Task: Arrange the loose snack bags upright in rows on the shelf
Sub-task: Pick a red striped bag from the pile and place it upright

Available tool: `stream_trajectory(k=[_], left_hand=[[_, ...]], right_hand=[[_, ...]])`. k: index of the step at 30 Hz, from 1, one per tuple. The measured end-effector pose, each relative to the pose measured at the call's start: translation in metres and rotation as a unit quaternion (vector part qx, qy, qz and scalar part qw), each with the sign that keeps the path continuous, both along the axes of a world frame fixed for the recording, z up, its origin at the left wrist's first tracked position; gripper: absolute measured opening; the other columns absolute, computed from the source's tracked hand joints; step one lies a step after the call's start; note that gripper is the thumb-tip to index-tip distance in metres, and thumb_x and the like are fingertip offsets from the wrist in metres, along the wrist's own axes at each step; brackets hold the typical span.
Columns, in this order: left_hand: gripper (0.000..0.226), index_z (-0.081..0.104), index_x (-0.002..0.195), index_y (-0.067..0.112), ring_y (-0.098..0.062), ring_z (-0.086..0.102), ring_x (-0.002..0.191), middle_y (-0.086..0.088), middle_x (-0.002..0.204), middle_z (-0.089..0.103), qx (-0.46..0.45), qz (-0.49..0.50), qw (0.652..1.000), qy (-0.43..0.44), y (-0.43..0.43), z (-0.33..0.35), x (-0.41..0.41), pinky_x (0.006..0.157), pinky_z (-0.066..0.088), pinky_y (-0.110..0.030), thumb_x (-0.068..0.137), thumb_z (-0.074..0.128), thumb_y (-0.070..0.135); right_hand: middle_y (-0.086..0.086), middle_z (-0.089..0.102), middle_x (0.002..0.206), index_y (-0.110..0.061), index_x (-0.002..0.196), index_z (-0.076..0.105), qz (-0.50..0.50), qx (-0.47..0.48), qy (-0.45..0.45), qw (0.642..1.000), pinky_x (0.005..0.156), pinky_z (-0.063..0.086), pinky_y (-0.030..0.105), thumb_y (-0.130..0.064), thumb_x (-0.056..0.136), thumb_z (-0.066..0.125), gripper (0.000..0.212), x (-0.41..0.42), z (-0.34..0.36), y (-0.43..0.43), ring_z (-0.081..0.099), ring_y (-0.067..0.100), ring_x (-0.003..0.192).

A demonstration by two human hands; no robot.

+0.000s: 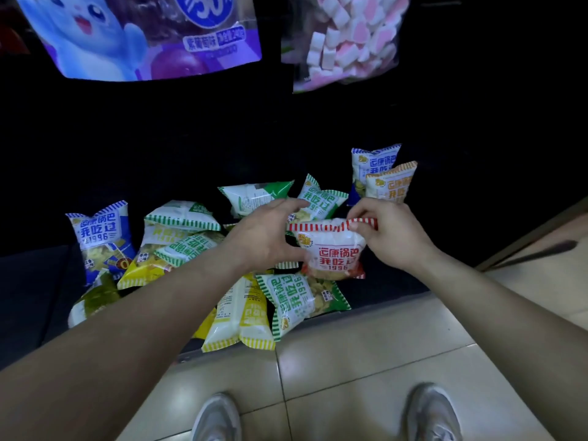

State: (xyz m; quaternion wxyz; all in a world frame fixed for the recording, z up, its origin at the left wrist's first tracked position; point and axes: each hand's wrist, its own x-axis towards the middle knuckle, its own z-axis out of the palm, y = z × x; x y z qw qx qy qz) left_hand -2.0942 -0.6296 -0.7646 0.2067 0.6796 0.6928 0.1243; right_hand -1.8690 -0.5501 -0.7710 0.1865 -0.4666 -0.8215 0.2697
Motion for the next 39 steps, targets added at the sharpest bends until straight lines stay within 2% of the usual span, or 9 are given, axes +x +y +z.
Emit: stream_trajectory(k=[4,6,8,10,13,16,21,27,39], left_hand=[[0.087,0.044,0.142,0.031,-0.017,0.056,0.112,0.005,0.132,0.057,-0.012,-0.033,0.999,0.01,0.01,0.001,0.03,0.089,0.049,-0.031,0.067,0.087,0.042],[0.084,0.048,0.139,0.031,-0.017,0.06,0.104,0.005,0.124,0.063,-0.019,-0.03,0.999,0.014,0.015,0.001,0.04,0.086,0.052,-0.033,0.065,0.088,0.044],[0.08,0.052,0.133,0.033,-0.016,0.063,0.096,0.006,0.114,0.067,-0.025,-0.023,0.999,0.015,0.02,-0.002,0.046,0.082,0.055,-0.036,0.063,0.088,0.047],[0.079,0.052,0.131,0.033,-0.016,0.065,0.09,0.005,0.11,0.068,-0.038,-0.007,0.999,0.009,0.024,-0.005,0.051,0.078,0.058,-0.038,0.062,0.087,0.052],[0.079,0.051,0.132,0.032,-0.014,0.067,0.083,0.004,0.108,0.07,-0.042,0.02,0.999,-0.002,0.029,-0.005,0.059,0.075,0.059,-0.039,0.065,0.085,0.053],[0.077,0.052,0.132,0.027,-0.012,0.066,0.076,0.005,0.1,0.071,-0.031,0.045,0.998,-0.013,0.037,-0.003,0.069,0.07,0.058,-0.039,0.067,0.085,0.053],[0.08,0.052,0.132,0.025,-0.016,0.063,0.077,-0.001,0.102,0.069,0.005,0.082,0.996,0.017,0.07,-0.008,0.094,0.065,0.055,-0.035,0.065,0.083,0.059],[0.083,0.051,0.135,0.025,-0.023,0.064,0.087,-0.003,0.106,0.068,-0.004,0.078,0.996,0.052,0.123,-0.028,0.132,0.07,0.057,-0.036,0.065,0.084,0.057],[0.08,0.052,0.134,0.028,-0.028,0.064,0.104,-0.006,0.12,0.064,0.011,0.072,0.995,0.063,0.198,-0.092,0.181,0.077,0.054,-0.036,0.066,0.084,0.054]], right_hand=[[-0.006,0.069,0.089,-0.02,0.096,0.069,0.003,-0.021,0.037,0.999,0.077,0.053,0.034,-0.02,0.092,0.069,0.005,0.009,0.009,-0.006,0.064,0.014,0.089],[-0.008,0.069,0.091,-0.021,0.099,0.069,0.001,-0.031,0.043,0.999,0.077,0.053,0.031,-0.021,0.093,0.067,0.007,0.018,0.009,-0.006,0.065,0.012,0.091],[-0.008,0.07,0.1,-0.022,0.111,0.068,-0.011,-0.04,0.054,0.998,0.079,0.05,0.024,-0.025,0.095,0.064,0.017,0.029,0.007,-0.004,0.064,0.009,0.097],[-0.003,0.069,0.111,-0.022,0.127,0.061,-0.033,-0.056,0.056,0.996,0.086,0.048,0.026,-0.032,0.098,0.058,0.031,0.044,0.007,-0.002,0.062,0.011,0.103],[-0.002,0.065,0.116,-0.022,0.136,0.05,-0.05,-0.06,-0.008,0.997,0.089,0.05,0.039,-0.041,0.098,0.052,0.043,0.068,0.003,0.002,0.062,0.018,0.104],[0.004,0.059,0.126,-0.023,0.143,0.04,-0.057,-0.071,-0.128,0.988,0.094,0.048,0.04,-0.043,0.094,0.056,0.055,0.095,-0.005,0.0,0.059,0.022,0.113],[0.011,0.041,0.147,-0.024,0.153,0.018,-0.049,-0.092,-0.26,0.96,0.101,0.046,0.044,-0.044,0.093,0.055,0.073,0.126,-0.011,-0.003,0.05,0.033,0.128],[0.009,0.042,0.143,-0.023,0.151,0.023,-0.049,-0.07,-0.289,0.954,0.097,0.048,0.045,-0.042,0.094,0.053,0.067,0.147,-0.017,0.015,0.049,0.032,0.126],[0.01,0.042,0.137,-0.019,0.146,0.034,-0.019,-0.113,-0.309,0.944,0.095,0.047,0.044,-0.041,0.094,0.055,0.06,0.139,-0.085,0.045,0.048,0.033,0.124]])
